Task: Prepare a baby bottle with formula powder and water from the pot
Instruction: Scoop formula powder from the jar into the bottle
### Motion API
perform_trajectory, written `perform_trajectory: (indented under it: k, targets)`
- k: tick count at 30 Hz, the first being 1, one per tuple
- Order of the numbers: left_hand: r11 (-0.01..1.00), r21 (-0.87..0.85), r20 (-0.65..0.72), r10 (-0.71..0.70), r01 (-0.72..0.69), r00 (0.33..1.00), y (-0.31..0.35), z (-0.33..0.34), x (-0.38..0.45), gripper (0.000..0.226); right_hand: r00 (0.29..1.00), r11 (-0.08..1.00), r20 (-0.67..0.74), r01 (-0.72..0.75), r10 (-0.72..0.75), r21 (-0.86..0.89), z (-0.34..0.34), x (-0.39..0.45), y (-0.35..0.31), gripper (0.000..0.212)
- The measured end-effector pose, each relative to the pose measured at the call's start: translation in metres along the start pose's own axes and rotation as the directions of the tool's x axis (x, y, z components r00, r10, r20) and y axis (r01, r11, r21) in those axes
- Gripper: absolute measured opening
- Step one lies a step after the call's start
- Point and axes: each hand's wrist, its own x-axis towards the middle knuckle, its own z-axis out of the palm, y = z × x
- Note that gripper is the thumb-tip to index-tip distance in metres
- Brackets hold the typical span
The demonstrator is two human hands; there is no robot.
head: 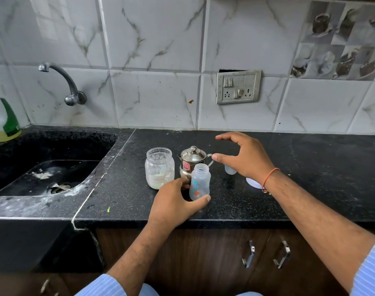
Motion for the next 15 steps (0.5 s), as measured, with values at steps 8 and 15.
perform_trajectory:
  k: [8,15]
  targets:
    - [0.998,-0.060,-0.392,-0.048,0.027,0.919,-0.035,-0.034,-0.020,0.046,0.988,0.994,0.110,0.101,-0.106,0.045,0.022,0.013,-0.043,0.025]
    - [0.960,-0.102,-0.181,-0.275,0.260,0.944,-0.061,-0.058,0.022,0.142,0.956,0.982,0.237,0.187,-0.174,-0.033,0.059,0.037,-0.071,0.012]
